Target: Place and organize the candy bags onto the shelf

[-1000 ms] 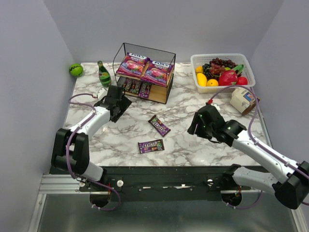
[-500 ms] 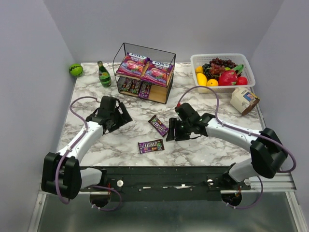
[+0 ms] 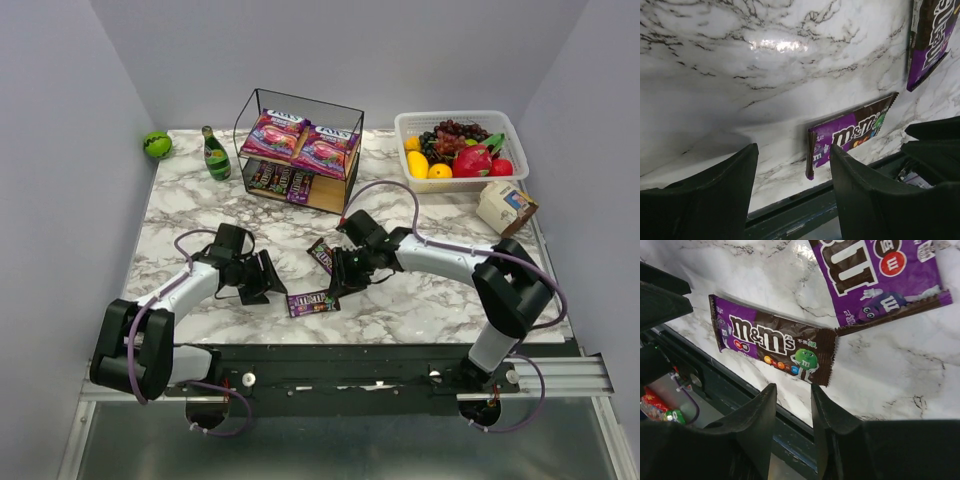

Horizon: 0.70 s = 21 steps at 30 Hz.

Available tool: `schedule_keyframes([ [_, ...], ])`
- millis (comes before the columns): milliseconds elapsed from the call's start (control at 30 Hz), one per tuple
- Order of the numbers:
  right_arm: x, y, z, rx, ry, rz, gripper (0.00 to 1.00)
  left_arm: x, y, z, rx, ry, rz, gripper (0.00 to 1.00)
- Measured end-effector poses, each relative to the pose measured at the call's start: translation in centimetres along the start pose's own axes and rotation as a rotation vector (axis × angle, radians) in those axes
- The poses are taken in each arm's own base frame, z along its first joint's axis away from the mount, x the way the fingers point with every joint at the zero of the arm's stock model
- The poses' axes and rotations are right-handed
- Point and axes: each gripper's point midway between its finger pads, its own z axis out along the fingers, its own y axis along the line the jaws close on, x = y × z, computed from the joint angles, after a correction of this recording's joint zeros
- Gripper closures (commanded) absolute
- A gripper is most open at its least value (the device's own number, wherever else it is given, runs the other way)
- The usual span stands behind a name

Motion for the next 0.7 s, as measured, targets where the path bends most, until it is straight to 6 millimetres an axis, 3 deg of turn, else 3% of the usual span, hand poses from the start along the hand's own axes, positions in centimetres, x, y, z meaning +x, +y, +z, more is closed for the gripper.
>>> schedule_keyframes([
  [367, 1.2, -0.4, 1.6, 0.005, 0.068, 0.034, 0.62, 2.2, -0.3, 0.6, 0.092, 0.046, -0.043, 0.43],
  [700, 1.1, -0.6, 2.3, 0.024, 0.061, 0.090, 0.68, 3.6, -1.3, 1.4, 0.213, 0.087, -0.124, 0.55],
])
